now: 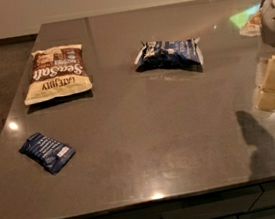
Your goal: Move blue chip bag near rxbar blueberry
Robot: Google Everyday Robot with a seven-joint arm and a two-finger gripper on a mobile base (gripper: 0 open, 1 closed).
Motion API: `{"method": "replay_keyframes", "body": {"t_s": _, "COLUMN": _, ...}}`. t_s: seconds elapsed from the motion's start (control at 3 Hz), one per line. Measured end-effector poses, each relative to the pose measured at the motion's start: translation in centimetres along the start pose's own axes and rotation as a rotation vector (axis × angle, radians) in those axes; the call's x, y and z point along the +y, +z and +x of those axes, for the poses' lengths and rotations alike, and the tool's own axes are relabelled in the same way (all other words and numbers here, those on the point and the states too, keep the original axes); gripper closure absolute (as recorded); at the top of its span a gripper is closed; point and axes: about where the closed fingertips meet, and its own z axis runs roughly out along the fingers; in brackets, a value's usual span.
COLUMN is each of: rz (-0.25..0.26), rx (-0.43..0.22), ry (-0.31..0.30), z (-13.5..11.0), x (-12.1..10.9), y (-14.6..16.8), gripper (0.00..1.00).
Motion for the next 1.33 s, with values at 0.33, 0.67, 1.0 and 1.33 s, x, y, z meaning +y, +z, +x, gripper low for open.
{"method": "replay_keyframes", "body": {"t_s": 0.33, "rz": 0.001, "rx": -0.001, "ry": 0.0, "z": 0.0, "x": 0.0, "y": 0.0, "gripper": 0.0}}
{"method": "replay_keyframes", "body": {"t_s": 0.67, "rz": 0.031, "rx": -0.03, "ry": 0.021, "z": -1.3, "x": -2.4, "y": 0.6, "gripper": 0.0}}
{"method": "replay_keyframes", "body": {"t_s": 1.0, "rz": 0.069, "rx": -0.077, "ry": 0.048, "z": -3.0, "x": -6.8, "y": 2.1, "gripper": 0.0}}
{"method": "replay_keyframes", "body": {"t_s": 1.33, "rz": 0.083, "rx": -0.102, "ry": 0.075, "z": -3.7, "x": -10.0, "y": 3.4, "gripper": 0.0}}
